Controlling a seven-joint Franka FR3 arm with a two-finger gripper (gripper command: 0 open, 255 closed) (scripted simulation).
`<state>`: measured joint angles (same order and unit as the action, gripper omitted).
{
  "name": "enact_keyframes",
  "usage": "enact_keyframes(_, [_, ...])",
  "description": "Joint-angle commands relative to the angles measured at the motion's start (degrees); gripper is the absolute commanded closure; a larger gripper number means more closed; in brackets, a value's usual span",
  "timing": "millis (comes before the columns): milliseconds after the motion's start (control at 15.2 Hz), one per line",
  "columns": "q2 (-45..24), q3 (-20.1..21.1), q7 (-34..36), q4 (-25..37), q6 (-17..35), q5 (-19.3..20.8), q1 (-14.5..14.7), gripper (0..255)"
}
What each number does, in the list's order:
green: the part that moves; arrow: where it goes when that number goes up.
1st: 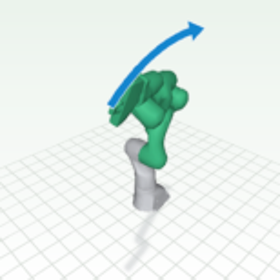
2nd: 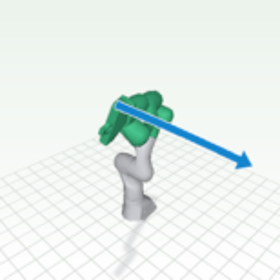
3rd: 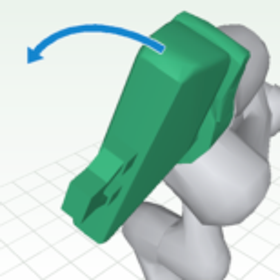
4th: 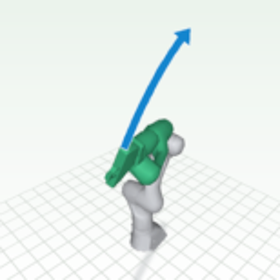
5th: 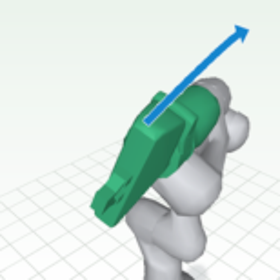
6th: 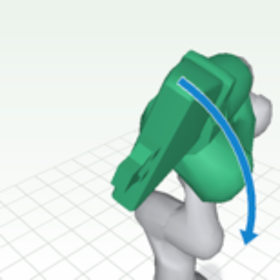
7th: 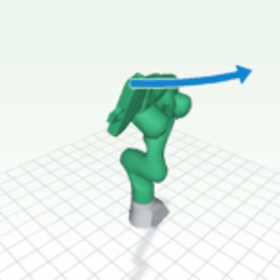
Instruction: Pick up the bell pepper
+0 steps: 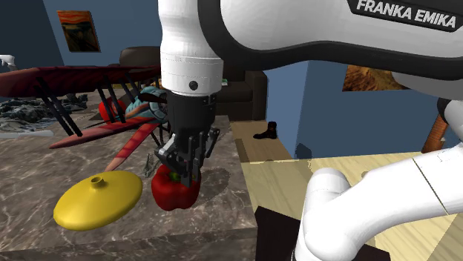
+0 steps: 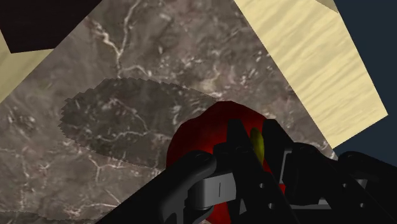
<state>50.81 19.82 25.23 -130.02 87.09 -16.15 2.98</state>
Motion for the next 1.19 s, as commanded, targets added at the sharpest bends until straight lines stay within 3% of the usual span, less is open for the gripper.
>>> enact_keyframes(0, [-0.03, 0.02, 0.00, -0.07, 0.02, -0.01, 0.00, 255])
enact_keyframes(264, [-0.06, -0.05, -0.06, -0.02, -0.01, 0.04, -0.02, 255])
enact_keyframes(1122, [-5.08, -1.31, 0.94, 13.24, -8.28, 1.73, -1.16, 255])
